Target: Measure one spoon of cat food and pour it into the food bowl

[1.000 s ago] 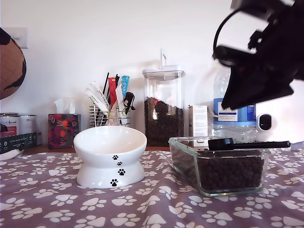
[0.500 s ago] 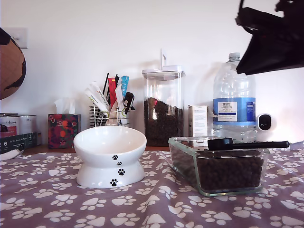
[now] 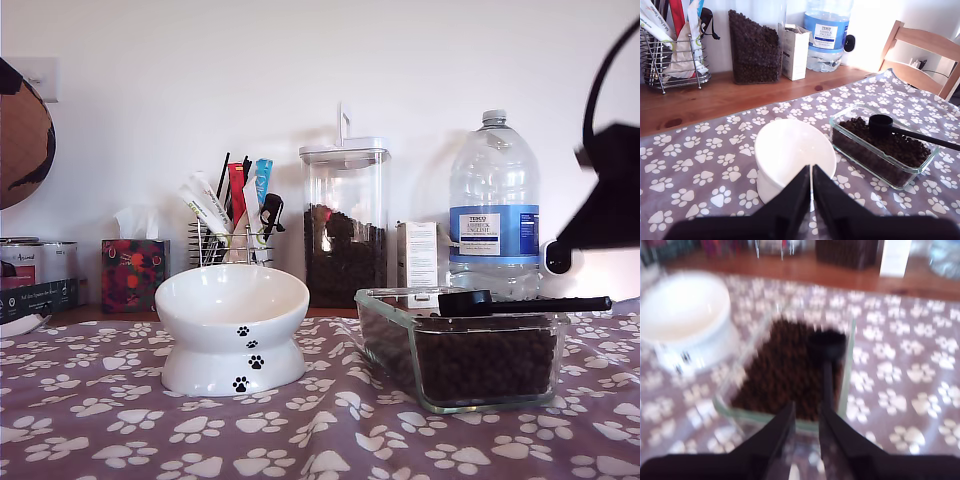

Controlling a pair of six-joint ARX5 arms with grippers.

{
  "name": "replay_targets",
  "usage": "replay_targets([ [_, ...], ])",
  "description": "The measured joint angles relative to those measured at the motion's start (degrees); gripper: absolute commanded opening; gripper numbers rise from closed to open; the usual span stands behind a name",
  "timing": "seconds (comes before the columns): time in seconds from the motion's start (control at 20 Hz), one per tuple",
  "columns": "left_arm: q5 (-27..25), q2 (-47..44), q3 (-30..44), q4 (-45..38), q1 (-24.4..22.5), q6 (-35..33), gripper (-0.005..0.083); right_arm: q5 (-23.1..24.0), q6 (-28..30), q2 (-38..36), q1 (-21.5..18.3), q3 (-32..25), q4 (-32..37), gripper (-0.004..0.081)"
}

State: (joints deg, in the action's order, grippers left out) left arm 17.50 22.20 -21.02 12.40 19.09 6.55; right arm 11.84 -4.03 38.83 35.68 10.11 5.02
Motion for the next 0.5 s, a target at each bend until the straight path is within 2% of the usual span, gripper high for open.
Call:
replay_targets([
  [0.3,0.0,0.0,0.0,0.0,0.0,0.0,-0.0019,0.5,4.4,0.2,0.0,0.0,-0.8,0.0249],
  [0.5,0.0,0.0,0.0,0.0,0.0,0.0,-0.0019,0.6,5.6,4.2,-0.3,-0.1,2.8,0.0249],
])
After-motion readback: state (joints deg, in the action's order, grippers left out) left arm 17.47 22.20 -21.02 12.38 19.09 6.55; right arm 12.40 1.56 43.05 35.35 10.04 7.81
